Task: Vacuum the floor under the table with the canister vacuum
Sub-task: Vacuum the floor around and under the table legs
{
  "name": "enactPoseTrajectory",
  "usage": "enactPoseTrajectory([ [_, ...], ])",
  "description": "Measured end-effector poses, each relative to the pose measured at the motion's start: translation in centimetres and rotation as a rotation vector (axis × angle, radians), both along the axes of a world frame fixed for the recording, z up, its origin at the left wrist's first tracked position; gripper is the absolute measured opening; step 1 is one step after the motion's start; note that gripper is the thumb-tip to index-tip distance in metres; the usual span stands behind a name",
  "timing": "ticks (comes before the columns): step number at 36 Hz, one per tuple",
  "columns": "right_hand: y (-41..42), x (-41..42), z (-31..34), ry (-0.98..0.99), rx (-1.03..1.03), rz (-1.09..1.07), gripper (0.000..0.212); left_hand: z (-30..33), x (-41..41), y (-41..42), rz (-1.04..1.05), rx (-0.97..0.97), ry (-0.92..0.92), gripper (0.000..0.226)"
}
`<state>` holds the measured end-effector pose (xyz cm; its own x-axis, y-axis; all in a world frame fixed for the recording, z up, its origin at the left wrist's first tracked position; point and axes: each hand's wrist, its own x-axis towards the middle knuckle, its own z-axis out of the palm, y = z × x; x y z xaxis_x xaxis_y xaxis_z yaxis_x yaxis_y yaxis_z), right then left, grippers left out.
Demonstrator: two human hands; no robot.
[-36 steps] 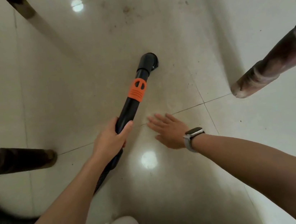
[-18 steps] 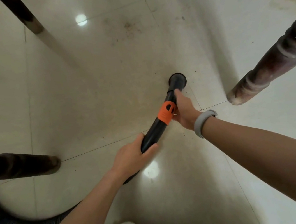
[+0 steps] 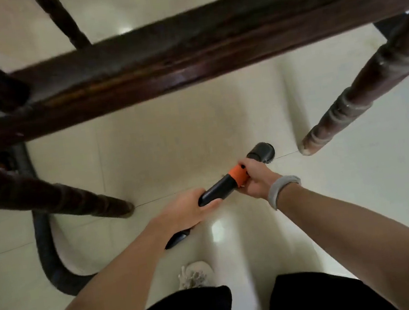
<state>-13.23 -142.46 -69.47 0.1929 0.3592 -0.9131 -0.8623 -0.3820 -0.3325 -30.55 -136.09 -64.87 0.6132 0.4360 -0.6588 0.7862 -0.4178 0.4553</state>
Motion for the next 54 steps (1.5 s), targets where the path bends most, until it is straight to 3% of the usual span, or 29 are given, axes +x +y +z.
enactPoseTrajectory([
  [12, -8.4, -11.8, 22.5, 0.098, -0.166, -0.011, 0.011, 21.1, -11.2, -5.7, -0.029, 0.005, 0.238, 0.04],
  [16, -10.8, -15.8, 29.7, 0.099, -0.133, -0.021, 0.012, 28.2, -15.1, -7.6, 0.013, -0.001, 0.214, 0.039],
  [19, -11.3, -17.8, 34.7, -0.014, -0.095, -0.013, 0.031, 32.4, -17.1, -8.3, 0.086, 0.047, 0.141, 0.043],
  [25, -9.9, -21.6, 45.3, -0.34, -0.025, 0.214, 0.045, 40.8, -21.2, -8.7, 0.231, 0.135, 0.059, 0.063],
  [29, -8.2, -23.8, 51.0, -0.496, 0.08, 0.284, 0.045, 44.5, -23.4, -8.2, 0.319, 0.157, -0.025, 0.032],
  [32, -6.4, -25.6, 54.5, -0.578, 0.199, 0.303, 0.038, 46.9, -24.7, -7.4, 0.388, 0.178, -0.095, 0.027],
  [36, -3.0, -29.1, 57.9, -0.679, 0.37, 0.308, 0.021, 49.3, -27.0, -5.5, 0.544, 0.106, -0.219, 0.018],
  [41, 2.9, -34.0, 60.9, -0.763, 0.517, 0.33, 0.022, 51.7, -31.5, -1.0, 0.746, 0.01, -0.366, 0.011],
  [45, 6.9, -37.0, 61.7, -0.786, 0.587, 0.4, 0.023, 53.6, -34.7, 3.9, 0.822, 0.056, -0.451, 0.008],
  [54, 15.4, -40.6, 60.2, -0.945, 0.522, 0.663, 0.025, 57.6, -38.2, 16.4, 1.078, 0.036, -0.662, 0.04],
])
